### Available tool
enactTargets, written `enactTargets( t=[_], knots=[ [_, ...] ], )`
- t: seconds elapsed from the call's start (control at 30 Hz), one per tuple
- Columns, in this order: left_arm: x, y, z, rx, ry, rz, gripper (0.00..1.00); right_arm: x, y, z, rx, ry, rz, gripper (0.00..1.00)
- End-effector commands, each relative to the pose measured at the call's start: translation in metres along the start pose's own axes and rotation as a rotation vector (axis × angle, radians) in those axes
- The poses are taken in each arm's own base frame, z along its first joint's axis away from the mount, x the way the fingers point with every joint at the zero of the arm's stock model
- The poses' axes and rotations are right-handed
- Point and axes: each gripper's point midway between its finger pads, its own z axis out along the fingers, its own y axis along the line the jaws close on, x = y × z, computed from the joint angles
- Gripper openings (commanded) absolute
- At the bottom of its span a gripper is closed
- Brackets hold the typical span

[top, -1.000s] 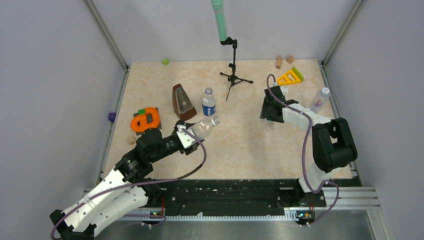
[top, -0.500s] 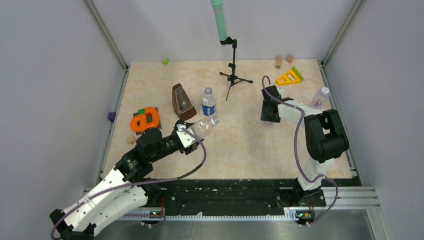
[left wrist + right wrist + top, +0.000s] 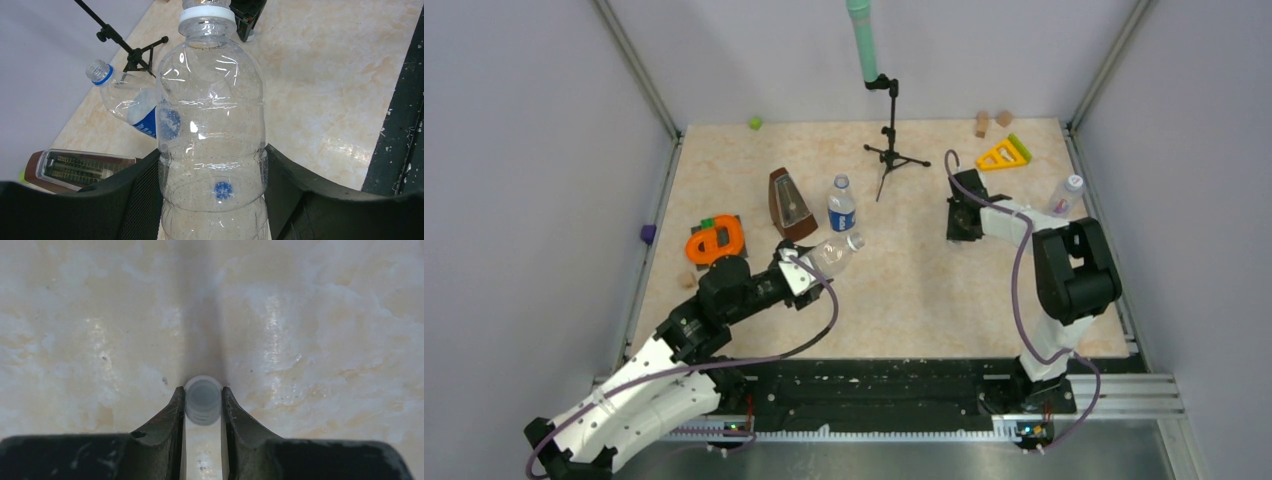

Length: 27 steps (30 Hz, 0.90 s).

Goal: Unscrew the bottle caps
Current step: Pick up the bottle cap from the center of the board, then place the bottle cap at the center of the board.

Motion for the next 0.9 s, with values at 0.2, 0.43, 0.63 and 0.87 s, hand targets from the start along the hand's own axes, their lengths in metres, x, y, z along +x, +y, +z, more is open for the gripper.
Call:
enactTargets(
  t=[0.2,0.43,0.63,0.87],
  knots=[
    [-0.025,0.016,0.001,-0.070,-0.084,-0.013,0.00,0.030,0.091,-0.040,-0.270,-0.006,-0.153,0.11],
    [-0.040,0.039,-0.016,-0.220,-0.166,-0.003,0.00,0.063,0.175,-0.076,-0.436,-0.012,-0.230,0.17],
    [-0.047,0.056,-0.042,-0.354,-0.232,-0.016,0.00,0.094,0.227,-0.087,-0.494,0.015,-0.306,0.22],
    [-0.046,0.058,-0.050,-0.383,-0.244,-0.021,0.01,0.102,0.252,-0.078,-0.470,0.009,-0.303,0.26]
  ],
)
